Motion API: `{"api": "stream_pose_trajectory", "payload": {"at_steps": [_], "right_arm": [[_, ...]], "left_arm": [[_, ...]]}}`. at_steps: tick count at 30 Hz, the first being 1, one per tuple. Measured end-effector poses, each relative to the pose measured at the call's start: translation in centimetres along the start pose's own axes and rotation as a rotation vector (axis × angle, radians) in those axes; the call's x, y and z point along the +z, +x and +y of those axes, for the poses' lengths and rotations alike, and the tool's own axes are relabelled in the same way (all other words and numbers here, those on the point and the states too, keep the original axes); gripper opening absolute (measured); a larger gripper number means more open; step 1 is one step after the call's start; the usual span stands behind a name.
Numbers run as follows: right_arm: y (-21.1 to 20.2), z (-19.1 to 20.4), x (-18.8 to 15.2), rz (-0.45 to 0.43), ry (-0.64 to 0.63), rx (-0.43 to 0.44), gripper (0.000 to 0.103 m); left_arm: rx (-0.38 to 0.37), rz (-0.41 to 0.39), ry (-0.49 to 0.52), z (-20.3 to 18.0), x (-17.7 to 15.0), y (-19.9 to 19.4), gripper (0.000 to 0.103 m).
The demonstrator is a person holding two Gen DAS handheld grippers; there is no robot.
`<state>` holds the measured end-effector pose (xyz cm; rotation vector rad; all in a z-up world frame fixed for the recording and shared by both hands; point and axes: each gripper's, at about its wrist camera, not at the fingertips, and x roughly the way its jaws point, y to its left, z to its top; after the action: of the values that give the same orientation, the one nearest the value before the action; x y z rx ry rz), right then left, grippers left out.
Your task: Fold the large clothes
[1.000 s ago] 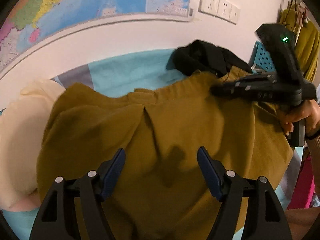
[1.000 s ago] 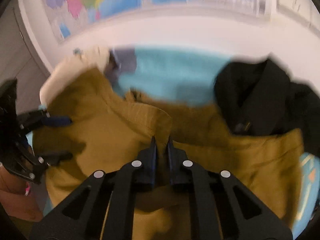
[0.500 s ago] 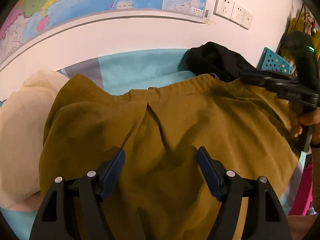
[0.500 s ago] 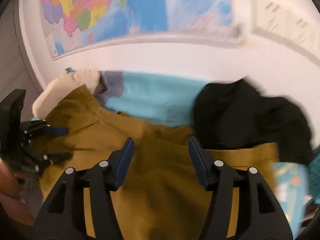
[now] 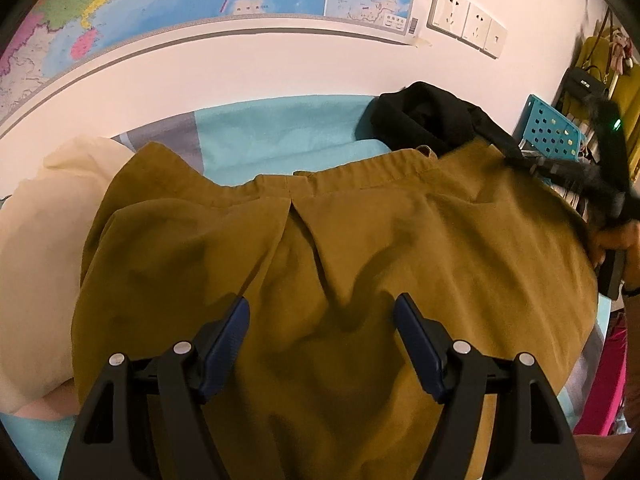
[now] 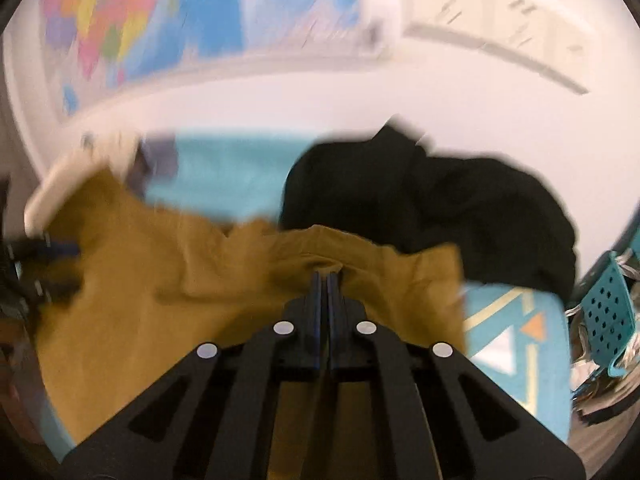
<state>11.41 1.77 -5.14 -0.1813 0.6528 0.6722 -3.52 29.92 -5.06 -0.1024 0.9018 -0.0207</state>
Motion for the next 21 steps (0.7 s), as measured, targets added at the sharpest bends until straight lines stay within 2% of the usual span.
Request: {"api": "stream_pose_trajectory", "payload": {"at_steps": [1, 6, 8, 9, 10, 11, 13, 17, 20, 21], "right_arm": [[-0.2, -0.4, 0.2, -0.013, 0.024, 0.007, 0.003], [4.4, -0.4, -1.1, 0.151, 0.019, 0.001, 0.008], [4.9, -0.6, -1.3, 0.161, 0.032, 0.004, 0.013], [4.5, -0.7, -1.1, 0.145, 0.039, 0.009, 0.013], [4.0, -0.8, -0.9, 0.121, 0.048, 0.012, 0.019], [3.1, -0.9, -0.9, 0.1, 0.057, 0.024, 0.031], [1.1, -0.7, -0.8, 0.05, 0.061, 0.054, 0.043], [-2.7, 0.3, -1.8, -0.009, 0.039, 0.116, 0.045], [-4.8, 0.7, -3.2, -0.028, 0.035, 0.146, 0.054], [-5.4, 0.6, -3.9, -0.024, 0.034, 0.152, 0.054]], "left_arm": [[0.001, 0.001, -0.001, 0.0, 0.0, 0.1, 0.072], [0.026, 0.019, -0.01, 0.0, 0.1, 0.9, 0.072], [0.039, 0.017, -0.003, -0.3, 0.1, 0.9, 0.072], [0.044, 0.016, -0.002, -0.4, 0.0, 0.8, 0.072], [0.049, 0.013, -0.002, -0.4, 0.0, 0.7, 0.072], [0.054, 0.009, 0.002, -0.5, -0.1, 0.6, 0.072], [0.071, -0.005, 0.011, -0.9, -0.1, 0.2, 0.072], [0.087, -0.045, 0.04, -1.7, -0.3, -1.0, 0.073], [0.103, -0.07, 0.063, -2.3, -0.6, -1.7, 0.075], [0.102, -0.075, 0.07, -2.5, -0.7, -1.8, 0.076]]}}
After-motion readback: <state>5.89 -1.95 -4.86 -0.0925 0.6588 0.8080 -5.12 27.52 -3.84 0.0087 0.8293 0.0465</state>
